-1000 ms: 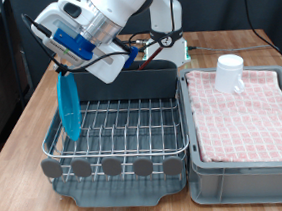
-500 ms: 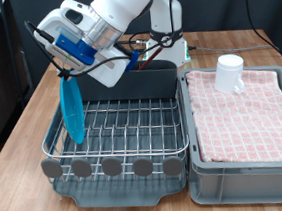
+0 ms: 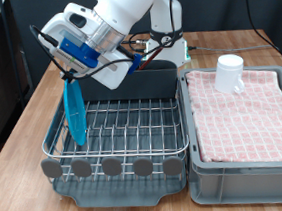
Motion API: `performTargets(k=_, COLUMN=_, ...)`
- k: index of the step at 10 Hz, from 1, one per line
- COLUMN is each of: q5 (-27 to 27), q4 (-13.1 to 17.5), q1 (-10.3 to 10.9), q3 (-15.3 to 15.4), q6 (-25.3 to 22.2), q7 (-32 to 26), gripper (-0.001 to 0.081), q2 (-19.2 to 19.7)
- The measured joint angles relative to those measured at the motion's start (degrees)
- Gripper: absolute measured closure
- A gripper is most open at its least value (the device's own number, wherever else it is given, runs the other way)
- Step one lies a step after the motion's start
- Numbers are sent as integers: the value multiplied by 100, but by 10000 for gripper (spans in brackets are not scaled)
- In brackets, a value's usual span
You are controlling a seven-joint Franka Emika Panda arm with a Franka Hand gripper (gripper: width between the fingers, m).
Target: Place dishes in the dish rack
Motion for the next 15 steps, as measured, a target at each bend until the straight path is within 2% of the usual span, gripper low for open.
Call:
performTargets(k=2, q5=0, q4=1, q1=0, q3=0, q6=90, q7=-8, gripper=787, q2=0)
performTargets(k=3, q5=0, q4=9, q1=0, q3=1, q6=146, q7=-28, gripper=603, q2=0)
performTargets(k=4, q5=7, q4=22, q1=0, q3=1, q6=186, q7=-55, gripper=603, q2=0)
performTargets(k=5, q5=195, q4=30, q1=0, q3=4, q6=216, q7=-189, gripper=438, q2=-1)
performTargets(k=6, q5=596, q4=39, q1=0, q3=9, q6=272, q7=-465, gripper=438, q2=-6)
performTargets(k=8, q5=1424, q4=78, q1=1, q3=24, q6=260, q7=-1102, gripper=126, q2=-55)
performTargets(k=9, q5=1864, q4=92, q1=1, q3=33, q6=254, q7=-1470, gripper=126, q2=-114)
performTargets(k=10, q5=2489, q4=101, q1=1, q3=47, q6=245, q7=-1976, gripper=31, q2=-198)
performTargets(k=12, q5=3546, q4=126, q1=2, q3=72, q6=174, q7=-3046, gripper=11, q2=-414)
performTargets(k=13, q5=3758, q4=133, q1=3, q3=77, q6=128, q7=-3300, gripper=5, q2=-529)
performTargets(k=15, q5=3824, q4=208, q1=11, q3=120, q6=-258, q7=-3404, gripper=3, q2=-776)
